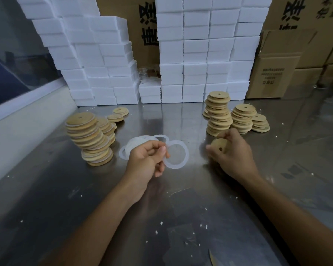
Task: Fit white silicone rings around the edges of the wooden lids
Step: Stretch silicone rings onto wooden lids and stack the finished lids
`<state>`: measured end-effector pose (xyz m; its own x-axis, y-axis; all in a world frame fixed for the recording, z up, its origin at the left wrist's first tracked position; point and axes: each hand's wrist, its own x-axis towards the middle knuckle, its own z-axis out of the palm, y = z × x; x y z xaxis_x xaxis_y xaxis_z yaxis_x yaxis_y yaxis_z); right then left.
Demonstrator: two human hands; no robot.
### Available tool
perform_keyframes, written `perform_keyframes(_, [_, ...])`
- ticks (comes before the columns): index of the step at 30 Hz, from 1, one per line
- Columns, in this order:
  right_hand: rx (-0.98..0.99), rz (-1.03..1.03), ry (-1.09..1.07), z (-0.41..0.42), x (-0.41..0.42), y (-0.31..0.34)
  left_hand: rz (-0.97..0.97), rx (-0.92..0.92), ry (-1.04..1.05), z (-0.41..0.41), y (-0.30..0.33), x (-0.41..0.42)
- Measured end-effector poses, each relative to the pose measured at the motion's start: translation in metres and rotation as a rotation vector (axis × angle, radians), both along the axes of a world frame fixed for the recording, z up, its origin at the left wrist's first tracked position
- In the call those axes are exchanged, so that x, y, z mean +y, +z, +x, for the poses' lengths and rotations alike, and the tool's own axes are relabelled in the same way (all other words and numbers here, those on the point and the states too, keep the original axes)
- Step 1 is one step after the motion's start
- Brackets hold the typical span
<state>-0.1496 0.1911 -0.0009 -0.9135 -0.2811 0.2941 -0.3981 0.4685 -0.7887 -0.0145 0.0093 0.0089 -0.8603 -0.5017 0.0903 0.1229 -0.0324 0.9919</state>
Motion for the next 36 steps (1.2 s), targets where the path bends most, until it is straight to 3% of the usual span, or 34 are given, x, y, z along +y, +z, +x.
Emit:
perform_keyframes(3, [0.039, -0.104, 0.134, 0.006, -0.005, -0.002, 0.1, -0.021, -0.056, 0.0, 0.002, 0.002])
perform_keyframes(8, [-0.076, -0.265, 0.299, 0.021, -0.017, 0.001, 0.167, -0.041, -0.098, -0.001, 0.001, 0.008])
perform_keyframes(13, [-0.354, -0.442, 0.468, 0.041, -0.026, 0.009, 0.19, -0.077, -0.106, -0.004, -0.002, 0.015])
perform_keyframes(18, [-0.124, -0.304, 0.488, 0.043, -0.029, 0.002, 0.176, -0.111, -0.113, -0.005, -0.005, 0.018])
perform_keyframes(36, [-0.039, -0.334, 0.476, 0.047, -0.032, 0.002, -0.662, 0.082, 0.185, -0.006, -0.017, 0.005])
